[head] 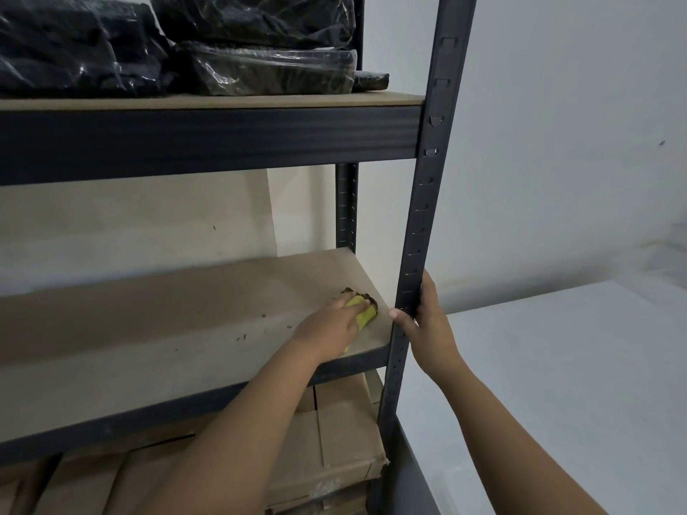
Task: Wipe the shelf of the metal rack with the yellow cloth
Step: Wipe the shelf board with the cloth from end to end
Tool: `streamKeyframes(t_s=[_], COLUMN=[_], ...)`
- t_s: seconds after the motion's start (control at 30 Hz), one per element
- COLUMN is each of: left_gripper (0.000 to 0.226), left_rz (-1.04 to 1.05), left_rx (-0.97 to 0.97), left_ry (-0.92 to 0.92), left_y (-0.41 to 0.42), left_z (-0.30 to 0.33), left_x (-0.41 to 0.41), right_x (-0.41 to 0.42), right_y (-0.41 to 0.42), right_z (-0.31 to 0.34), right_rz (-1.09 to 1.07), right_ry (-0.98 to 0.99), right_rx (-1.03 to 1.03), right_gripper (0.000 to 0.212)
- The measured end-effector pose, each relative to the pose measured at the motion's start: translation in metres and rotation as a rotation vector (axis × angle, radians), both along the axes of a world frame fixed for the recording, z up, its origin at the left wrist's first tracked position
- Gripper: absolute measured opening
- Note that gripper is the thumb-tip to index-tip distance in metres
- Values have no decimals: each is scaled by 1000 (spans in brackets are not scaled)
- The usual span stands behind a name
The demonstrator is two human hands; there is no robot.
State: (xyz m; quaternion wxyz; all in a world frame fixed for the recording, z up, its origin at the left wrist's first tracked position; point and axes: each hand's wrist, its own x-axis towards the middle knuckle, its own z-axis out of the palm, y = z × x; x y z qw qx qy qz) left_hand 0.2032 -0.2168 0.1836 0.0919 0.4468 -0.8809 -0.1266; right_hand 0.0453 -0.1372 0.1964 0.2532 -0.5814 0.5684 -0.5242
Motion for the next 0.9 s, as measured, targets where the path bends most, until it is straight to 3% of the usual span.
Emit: streamKeyframes(t_s=[0.23,0.4,0.5,0.73,0.9], left_gripper=[48,32,34,36,38], left_rz=[-111,-206,-240,-54,-90], left_rx=[-38,39,91,108,52], left_ry=[157,105,51,125,149], left_y=[37,14,-5,-34,3], left_z=[-20,-5,-1,-4,-4], left_x=[4,-13,-16,-13,7], right_x=[1,1,0,1,3], right_y=[-2,-3,-5,-4,-5], right_z=[-4,-5,-6,-8,-14], right_rz=[-6,-16,-19,-37,-53], right_ry=[-29,5,7,1,-64], right_rx=[-11,-10,-6,-20,-60], right_gripper=[65,66,65,63,60])
